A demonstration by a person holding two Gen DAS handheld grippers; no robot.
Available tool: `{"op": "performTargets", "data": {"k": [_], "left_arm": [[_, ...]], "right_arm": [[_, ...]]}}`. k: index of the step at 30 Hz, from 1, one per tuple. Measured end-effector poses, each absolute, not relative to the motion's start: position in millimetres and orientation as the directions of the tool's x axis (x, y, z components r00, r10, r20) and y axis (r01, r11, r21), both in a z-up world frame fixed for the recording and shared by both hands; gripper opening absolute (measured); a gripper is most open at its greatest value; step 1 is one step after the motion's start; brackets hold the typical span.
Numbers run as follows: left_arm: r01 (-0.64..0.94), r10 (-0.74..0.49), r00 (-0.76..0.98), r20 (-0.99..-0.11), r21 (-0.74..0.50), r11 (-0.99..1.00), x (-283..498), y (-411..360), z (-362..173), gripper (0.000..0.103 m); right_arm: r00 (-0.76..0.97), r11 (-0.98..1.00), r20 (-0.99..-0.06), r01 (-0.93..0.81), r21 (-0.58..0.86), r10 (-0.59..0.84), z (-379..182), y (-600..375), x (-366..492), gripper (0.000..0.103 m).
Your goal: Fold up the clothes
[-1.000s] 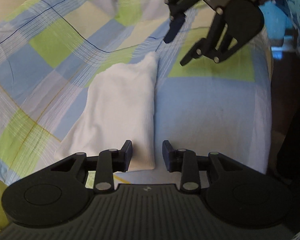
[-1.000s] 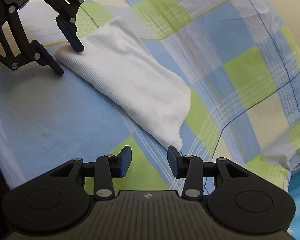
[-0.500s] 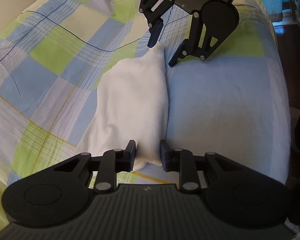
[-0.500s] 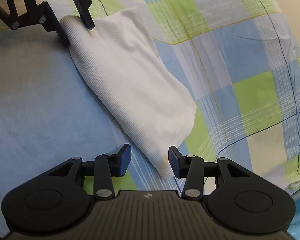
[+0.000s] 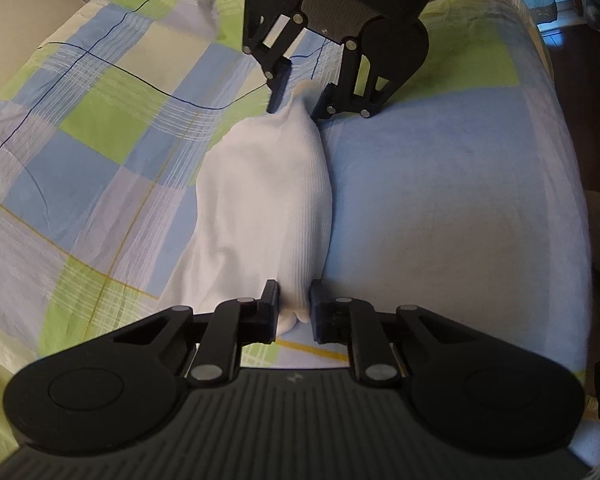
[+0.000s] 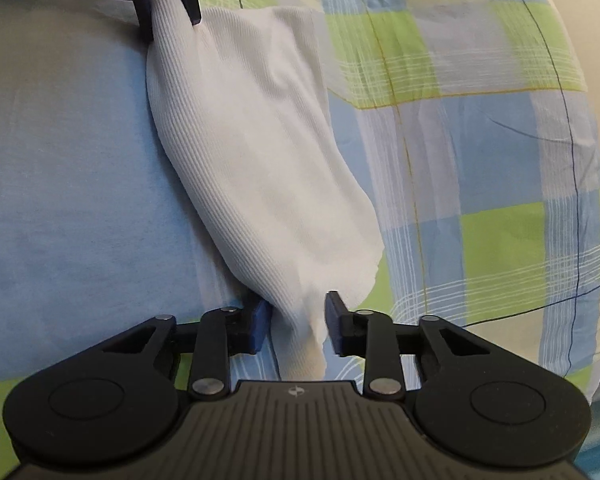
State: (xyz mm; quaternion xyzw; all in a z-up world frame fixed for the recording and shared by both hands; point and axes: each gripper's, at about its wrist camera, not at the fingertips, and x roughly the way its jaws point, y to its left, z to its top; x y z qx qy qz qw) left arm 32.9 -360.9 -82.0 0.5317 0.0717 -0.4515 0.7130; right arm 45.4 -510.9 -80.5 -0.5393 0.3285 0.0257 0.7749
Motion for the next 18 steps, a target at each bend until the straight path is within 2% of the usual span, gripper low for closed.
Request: {"op": "performTargets", "data": {"k": [1,6,13,18], "left_arm": [[0.722,-0.571,0.580,-0.581,0.692,0.029,33.4,-359.8,-81.6,0.012],[0.718,-0.583,0.569,-0.580,0.696,0.008,36.9,-343.4,-71.6,0.011],[0.670,-0.573,0.558,-0.600,0.733,-0.115,35.8,-292.1,-66.9,0.011],[0.687,-0.503,0.588,-0.633,0.720,-0.103,42.7,-259.5,-73.4,0.002]], "right_arm": [[0.775,0.436,-0.547,-0.393,-0.810,-0.317,-80.0,-511.6,44.9,0.000],[0.749,0.497,-0.578,-0.385,-0.777,-0.324,-70.2,-500.8,18.8,0.000],[0.745,0.584,-0.624,-0.404,-0.704,-0.237,-58.4,-449.4,-43.2,0.000],[0.705,0.619,-0.681,-0.449,-0.645,-0.197,-62.8,-425.3,-52.8,0.000]]}}
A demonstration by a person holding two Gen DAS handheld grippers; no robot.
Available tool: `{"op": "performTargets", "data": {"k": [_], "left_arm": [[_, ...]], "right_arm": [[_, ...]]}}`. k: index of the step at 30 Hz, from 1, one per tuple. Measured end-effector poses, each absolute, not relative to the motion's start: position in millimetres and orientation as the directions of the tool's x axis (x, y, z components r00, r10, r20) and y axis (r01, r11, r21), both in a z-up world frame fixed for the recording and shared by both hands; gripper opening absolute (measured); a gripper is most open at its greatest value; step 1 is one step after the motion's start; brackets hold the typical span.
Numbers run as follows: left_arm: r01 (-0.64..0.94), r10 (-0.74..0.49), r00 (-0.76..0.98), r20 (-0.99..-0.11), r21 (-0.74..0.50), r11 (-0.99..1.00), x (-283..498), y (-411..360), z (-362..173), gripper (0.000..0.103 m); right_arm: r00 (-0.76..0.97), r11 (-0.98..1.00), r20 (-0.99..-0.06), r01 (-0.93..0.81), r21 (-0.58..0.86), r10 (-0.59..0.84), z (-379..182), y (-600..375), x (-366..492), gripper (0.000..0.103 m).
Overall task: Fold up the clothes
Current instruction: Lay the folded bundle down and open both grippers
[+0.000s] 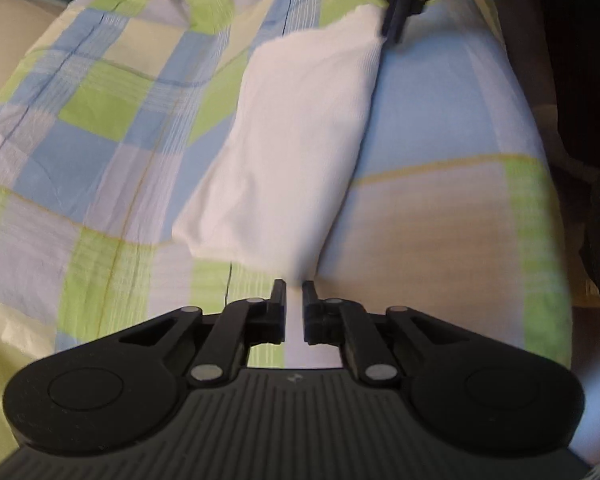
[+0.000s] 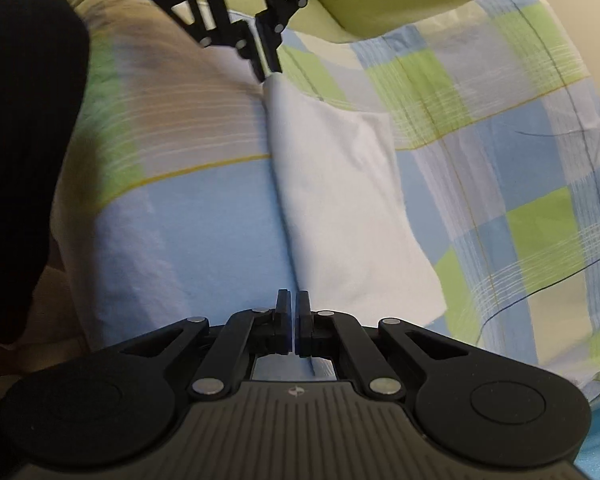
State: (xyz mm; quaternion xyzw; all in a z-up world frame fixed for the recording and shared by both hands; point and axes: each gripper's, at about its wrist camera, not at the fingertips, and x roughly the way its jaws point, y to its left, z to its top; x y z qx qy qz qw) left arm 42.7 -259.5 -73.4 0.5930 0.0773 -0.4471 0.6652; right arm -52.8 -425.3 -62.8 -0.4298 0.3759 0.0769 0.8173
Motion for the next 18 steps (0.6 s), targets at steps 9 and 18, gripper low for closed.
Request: {"op": "performTargets", "data": {"k": [9,18], "left_arm": [[0.812,-0.502,0.580,-0.641,0.502,0.297,84.0,-256.5,-13.3,0.016],[0.890,-0.601,0.407,-0.688,0.151,0.430,134.3,-314.2,-27.9,0.016]], "right_arm": [[0.737,0.789,-0.638,-0.248,-0.562,-0.223,-21.7,-455.4,-42.6,0.015],[0.773,0.904,-0.616,-0.141,-0.404,-0.155,-22.6,-471.9,4.7,0.020]]}}
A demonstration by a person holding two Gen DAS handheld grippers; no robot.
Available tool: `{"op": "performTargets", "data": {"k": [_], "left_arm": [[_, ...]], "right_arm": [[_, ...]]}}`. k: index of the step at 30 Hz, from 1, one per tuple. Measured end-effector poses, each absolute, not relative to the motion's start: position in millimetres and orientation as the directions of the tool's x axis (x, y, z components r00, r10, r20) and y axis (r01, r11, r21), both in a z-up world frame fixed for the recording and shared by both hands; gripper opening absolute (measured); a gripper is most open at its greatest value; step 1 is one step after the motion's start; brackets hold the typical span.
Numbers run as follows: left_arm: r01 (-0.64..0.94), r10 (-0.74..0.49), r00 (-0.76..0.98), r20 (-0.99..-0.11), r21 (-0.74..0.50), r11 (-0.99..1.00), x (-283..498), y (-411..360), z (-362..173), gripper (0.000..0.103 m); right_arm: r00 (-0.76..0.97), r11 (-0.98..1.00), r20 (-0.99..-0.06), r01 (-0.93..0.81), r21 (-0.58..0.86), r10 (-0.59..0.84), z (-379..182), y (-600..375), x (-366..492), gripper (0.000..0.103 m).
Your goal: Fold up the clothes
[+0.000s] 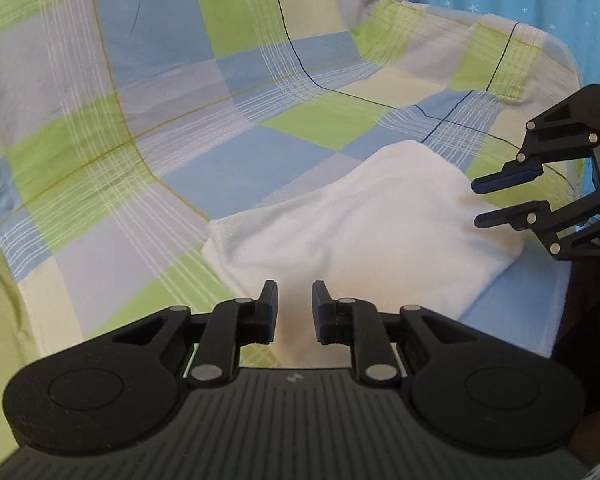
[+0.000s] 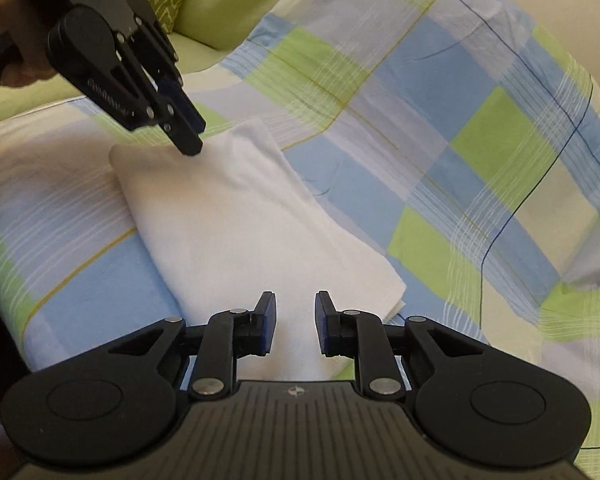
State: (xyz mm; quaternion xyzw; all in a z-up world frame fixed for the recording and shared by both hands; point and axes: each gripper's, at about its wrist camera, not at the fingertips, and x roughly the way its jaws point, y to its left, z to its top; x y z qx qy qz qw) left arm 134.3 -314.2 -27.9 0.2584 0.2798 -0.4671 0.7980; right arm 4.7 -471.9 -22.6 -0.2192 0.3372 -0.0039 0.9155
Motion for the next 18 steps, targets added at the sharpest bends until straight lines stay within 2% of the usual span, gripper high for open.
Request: {"op": "performTargets", "data": {"k": [3,5,10,13,16,18], "left_arm": [[0.872,-0.568,0.449,-0.690,0.200,0.447,144.1,-310.8,-44.0,0.016],[0.855,-0.571,0.466,-0.676,0.178,0.487,148.7,-299.8,-40.2,0.020],[0.808,-0.598,0.515,-0.614,0.117,0.577,159.2,-301.6,-20.8,0.018],[0.814,-0.619,0.511,-0.596,0.107,0.570,167.6,-323.1,-21.6,0.018],[0.796,-0.578,0.546,-0.607,0.161,0.583,175.2,-339.0,-33.6,0.017],[0.780,-0.552,0.564,-0.615,0.176,0.600,182.2,-340.7,-40.0,0.016]], "right_arm": [[0.772,0.930,-0.621,-0.120,-0.348,-0.133,-32.7,-486.3,16.5,0.020],[0.787,0.949,-0.599,-0.060,-0.308,-0.145,-32.1,-500.4,19.7,0.020],[0.850,0.978,-0.510,0.022,-0.208,-0.128,-18.4,-517.6,24.0,0.020],[0.836,0.986,-0.540,0.003,-0.166,-0.094,-23.3,-519.7,37.9,0.020],[0.814,0.987,-0.571,0.021,-0.156,-0.108,-30.6,-527.4,48.8,0.020],[0.820,0.988,-0.559,0.056,-0.143,-0.128,-29.1,-534.1,50.3,0.019]]}}
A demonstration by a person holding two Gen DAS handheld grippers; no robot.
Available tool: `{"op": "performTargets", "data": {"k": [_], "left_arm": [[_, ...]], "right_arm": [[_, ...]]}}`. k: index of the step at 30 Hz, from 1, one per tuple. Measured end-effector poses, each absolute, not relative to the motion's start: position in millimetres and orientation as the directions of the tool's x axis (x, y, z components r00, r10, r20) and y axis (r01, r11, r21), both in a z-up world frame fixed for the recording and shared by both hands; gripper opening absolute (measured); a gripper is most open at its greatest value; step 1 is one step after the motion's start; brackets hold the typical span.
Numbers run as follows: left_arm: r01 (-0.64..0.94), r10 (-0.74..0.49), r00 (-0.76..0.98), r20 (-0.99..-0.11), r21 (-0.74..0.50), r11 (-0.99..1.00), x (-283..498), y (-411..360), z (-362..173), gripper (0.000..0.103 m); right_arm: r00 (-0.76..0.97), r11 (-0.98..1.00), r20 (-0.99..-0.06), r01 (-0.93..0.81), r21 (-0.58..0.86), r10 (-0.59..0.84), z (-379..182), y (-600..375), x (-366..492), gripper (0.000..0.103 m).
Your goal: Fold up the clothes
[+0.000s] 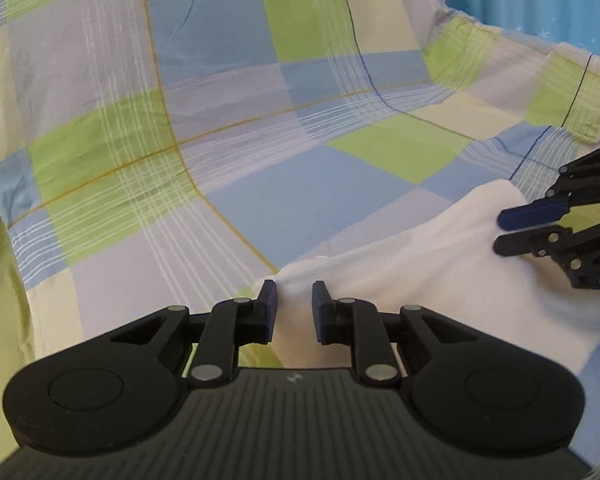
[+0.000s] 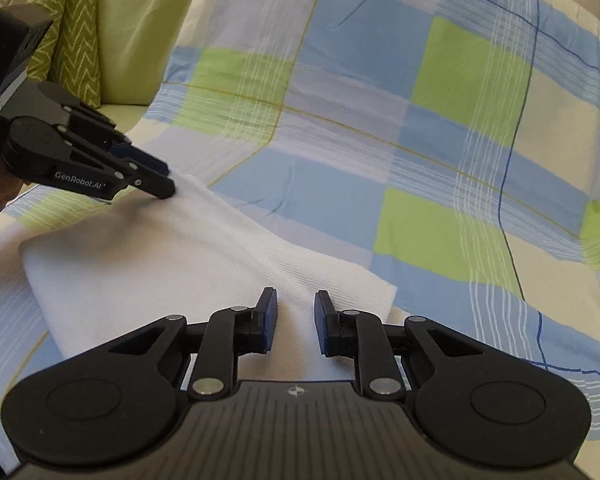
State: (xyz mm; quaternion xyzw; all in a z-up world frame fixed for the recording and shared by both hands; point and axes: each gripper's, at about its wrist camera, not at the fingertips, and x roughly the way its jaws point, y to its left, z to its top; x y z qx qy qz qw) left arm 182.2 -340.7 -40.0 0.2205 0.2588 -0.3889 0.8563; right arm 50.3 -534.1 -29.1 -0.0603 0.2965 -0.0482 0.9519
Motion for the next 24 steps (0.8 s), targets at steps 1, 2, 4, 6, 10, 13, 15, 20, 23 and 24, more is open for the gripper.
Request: {"op": "performTargets", "data": {"k": [1,2,4,6,10,13,15,20,23,24], "left_arm": [[0.775,-0.552,0.566,-0.612,0.167,0.610,185.7,-339.4,-41.1,0.016],[0.771,-0.556,0.565,-0.609,0.151,0.619,189.4,-337.7,-41.8,0.016],[0.769,-0.573,0.551,-0.607,0.101,0.631,195.4,-333.7,-41.4,0.016],[0.772,-0.576,0.546,-0.608,0.098,0.629,198.1,-333.9,-42.9,0.017],[0.772,-0.581,0.546,-0.604,0.093,0.629,201.7,-337.4,-46.3,0.017],[0.770,-0.581,0.550,-0.600,0.095,0.631,203.0,-338.6,-46.7,0.017],[0.765,-0.581,0.555,-0.595,0.092,0.638,202.6,-336.2,-44.5,0.018],[0.765,-0.584,0.569,-0.579,0.113,0.634,191.3,-326.0,-29.4,0.018],[0.790,-0.604,0.540,-0.586,0.107,0.603,183.1,-327.0,-25.6,0.018],[0.801,-0.603,0.531,-0.595,0.120,0.586,179.9,-331.6,-27.3,0.018]], "right_arm": [[0.826,0.989,-0.548,0.071,-0.131,-0.132,-27.7,-537.1,49.8,0.019],[0.832,0.989,-0.537,0.087,-0.118,-0.137,-26.2,-540.1,49.2,0.019],[0.841,0.993,-0.528,0.101,-0.064,-0.120,-24.0,-546.7,50.7,0.019],[0.837,0.995,-0.539,0.104,-0.006,-0.091,-24.6,-551.6,55.0,0.019],[0.818,0.991,-0.566,0.134,0.007,-0.106,-34.1,-558.9,63.2,0.017],[0.811,0.980,-0.558,0.197,-0.020,-0.175,-36.4,-567.2,61.8,0.018],[0.817,0.974,-0.543,0.229,-0.002,-0.193,-34.6,-572.1,57.3,0.019],[0.855,0.980,-0.483,0.196,-0.032,-0.186,-23.3,-559.4,45.6,0.019],[0.840,0.987,-0.522,0.154,-0.037,-0.151,-30.6,-553.8,52.5,0.019],[0.834,0.989,-0.534,0.140,-0.039,-0.139,-33.1,-551.9,54.8,0.019]]}}
